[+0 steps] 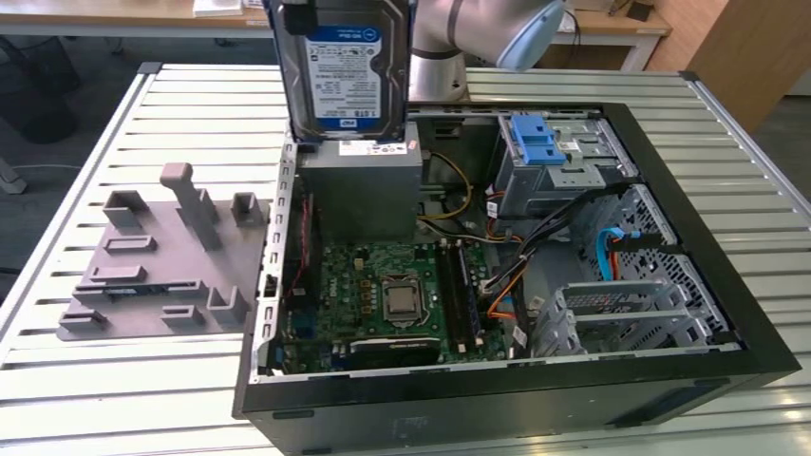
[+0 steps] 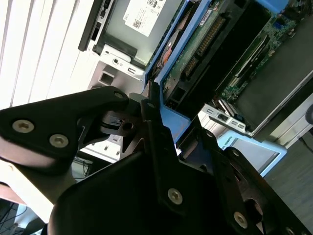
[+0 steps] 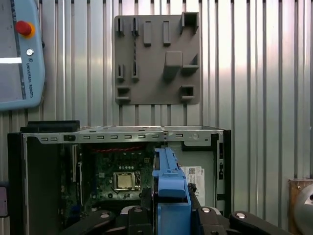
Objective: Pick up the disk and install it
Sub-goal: 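Pick up the disk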
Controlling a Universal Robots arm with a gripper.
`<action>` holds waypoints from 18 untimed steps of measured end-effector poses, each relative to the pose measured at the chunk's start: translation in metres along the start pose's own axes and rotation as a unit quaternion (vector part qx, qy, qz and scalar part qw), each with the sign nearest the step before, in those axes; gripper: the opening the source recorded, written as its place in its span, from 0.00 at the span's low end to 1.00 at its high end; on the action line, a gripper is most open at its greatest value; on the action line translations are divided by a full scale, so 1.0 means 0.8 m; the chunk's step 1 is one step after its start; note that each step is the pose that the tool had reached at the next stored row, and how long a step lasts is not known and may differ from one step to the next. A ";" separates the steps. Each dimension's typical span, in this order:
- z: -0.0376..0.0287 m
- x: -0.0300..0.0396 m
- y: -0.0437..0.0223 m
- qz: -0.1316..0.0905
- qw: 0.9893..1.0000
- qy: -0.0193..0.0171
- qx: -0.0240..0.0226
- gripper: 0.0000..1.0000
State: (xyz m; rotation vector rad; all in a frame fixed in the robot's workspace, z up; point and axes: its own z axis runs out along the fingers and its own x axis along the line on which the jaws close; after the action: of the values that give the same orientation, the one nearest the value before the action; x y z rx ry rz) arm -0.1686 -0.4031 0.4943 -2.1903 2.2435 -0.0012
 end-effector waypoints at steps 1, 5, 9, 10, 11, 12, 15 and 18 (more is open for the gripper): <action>0.0002 0.0001 -0.0038 0.000 1.000 0.000 0.000 0.36; 0.0010 0.0002 -0.0210 0.000 1.000 0.000 0.000 0.36; 0.0017 0.0011 -0.0339 0.000 1.000 0.000 0.000 0.36; 0.0019 0.0019 -0.0353 0.000 1.000 0.000 0.000 0.36; 0.0021 0.0029 -0.0363 0.000 1.000 0.000 0.000 0.36; 0.0023 0.0043 -0.0371 0.000 1.000 0.000 0.000 0.36; 0.0037 0.0114 -0.0386 0.000 1.000 0.000 0.000 0.36; 0.0049 0.0186 -0.0410 0.000 1.000 0.000 0.000 0.36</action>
State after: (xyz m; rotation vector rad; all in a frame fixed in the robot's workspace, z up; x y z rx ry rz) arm -0.1361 -0.4187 0.4905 -2.1901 2.2439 -0.0017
